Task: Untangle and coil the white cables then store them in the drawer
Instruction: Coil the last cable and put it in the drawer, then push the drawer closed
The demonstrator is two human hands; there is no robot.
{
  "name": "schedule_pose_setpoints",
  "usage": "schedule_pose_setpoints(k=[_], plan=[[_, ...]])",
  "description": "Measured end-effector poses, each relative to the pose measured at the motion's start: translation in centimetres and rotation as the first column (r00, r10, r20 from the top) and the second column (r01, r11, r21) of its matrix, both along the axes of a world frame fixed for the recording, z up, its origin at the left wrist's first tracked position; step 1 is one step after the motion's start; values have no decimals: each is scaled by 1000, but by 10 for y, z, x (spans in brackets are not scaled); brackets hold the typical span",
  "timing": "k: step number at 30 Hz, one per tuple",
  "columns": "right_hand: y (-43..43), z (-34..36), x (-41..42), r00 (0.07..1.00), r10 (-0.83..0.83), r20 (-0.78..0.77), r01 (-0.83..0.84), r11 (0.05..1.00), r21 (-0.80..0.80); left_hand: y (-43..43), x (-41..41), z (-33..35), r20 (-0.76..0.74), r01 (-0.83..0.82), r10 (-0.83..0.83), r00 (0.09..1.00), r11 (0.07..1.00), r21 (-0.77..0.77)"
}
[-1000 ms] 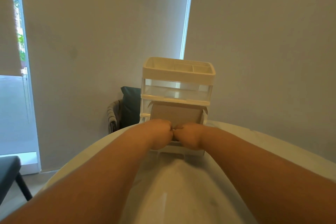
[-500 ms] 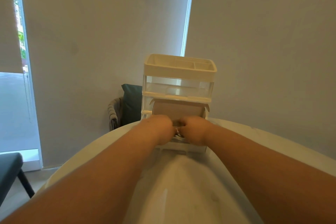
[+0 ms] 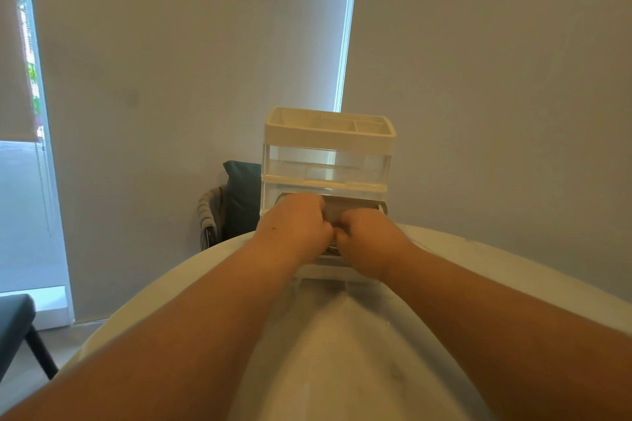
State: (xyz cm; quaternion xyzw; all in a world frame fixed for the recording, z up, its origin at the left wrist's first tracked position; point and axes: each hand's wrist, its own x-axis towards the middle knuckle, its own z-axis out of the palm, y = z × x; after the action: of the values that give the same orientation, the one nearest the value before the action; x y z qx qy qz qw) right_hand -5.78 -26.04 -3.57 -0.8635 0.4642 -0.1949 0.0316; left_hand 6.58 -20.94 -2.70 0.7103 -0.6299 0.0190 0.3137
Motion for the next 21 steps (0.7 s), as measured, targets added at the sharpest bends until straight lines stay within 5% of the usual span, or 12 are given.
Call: schedule_pose_setpoints(k=[3, 5, 7, 10, 17, 21], plan=[[7, 4, -6, 994, 95, 55, -82, 977, -198, 7, 2, 4, 23, 29, -22, 999, 930, -367], [7, 7, -12, 988, 111, 105, -50, 886, -462, 5, 5, 6, 101, 8, 35, 994, 917, -400], [4, 11, -17, 992, 0, 125, 57, 891, -450, 3, 11, 6, 129, -29, 67, 989, 961, -276], [0, 13, -24, 988, -116, 107, 135, 971, -199, -3, 17, 5, 142, -70, 74, 987, 997, -38], [5, 6, -31, 928, -140, 344, 145, 989, 12, -20, 23, 37, 158, -177, 123, 980, 900, 398], [8, 2, -35, 881, -177, 439, 172, 984, 52, -23, 24, 38, 239, -228, 136, 961, 878, 420]])
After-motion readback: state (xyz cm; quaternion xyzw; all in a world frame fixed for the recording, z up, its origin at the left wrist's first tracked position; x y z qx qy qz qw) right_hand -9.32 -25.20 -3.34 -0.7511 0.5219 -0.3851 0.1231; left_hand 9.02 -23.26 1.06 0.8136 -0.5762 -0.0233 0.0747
